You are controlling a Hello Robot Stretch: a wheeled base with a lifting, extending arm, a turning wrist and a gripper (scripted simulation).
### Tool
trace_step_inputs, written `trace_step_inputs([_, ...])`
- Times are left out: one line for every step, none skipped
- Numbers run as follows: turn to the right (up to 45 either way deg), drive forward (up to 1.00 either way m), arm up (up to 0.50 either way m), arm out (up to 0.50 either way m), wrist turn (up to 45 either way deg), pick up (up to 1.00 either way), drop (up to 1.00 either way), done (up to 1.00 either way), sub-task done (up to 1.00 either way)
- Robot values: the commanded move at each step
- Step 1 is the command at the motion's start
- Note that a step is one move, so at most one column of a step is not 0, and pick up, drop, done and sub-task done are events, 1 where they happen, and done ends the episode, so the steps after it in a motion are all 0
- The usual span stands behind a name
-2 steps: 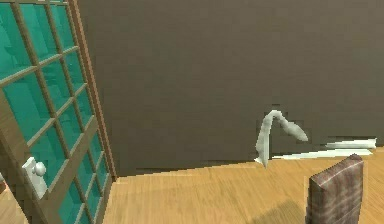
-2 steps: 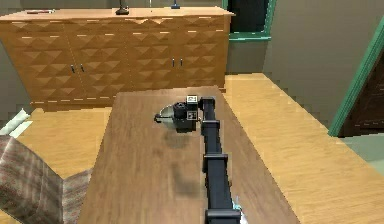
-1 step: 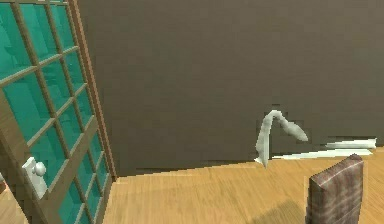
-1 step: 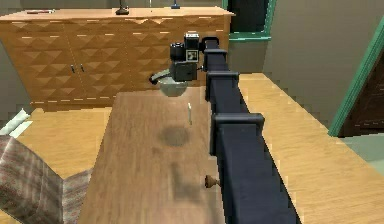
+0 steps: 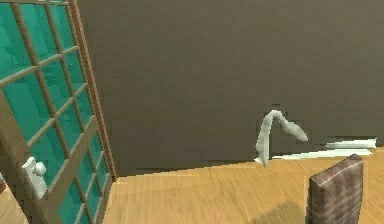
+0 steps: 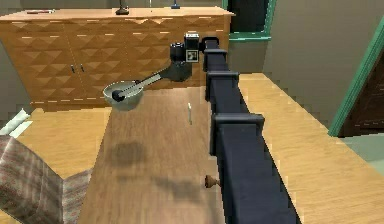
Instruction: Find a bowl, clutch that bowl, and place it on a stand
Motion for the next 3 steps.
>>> trace_step_inputs([0.0,0.0,0.0,0.0,-45.0,0.0,0.0,0.0,0.0])
trace_step_inputs([0.0,0.0,0.0,0.0,-21.0,0.0,0.0,0.0,0.0])
trace_step_inputs([0.0,0.0,0.0,-0.42,0.0,0.0,0.0,0.0,0.0])
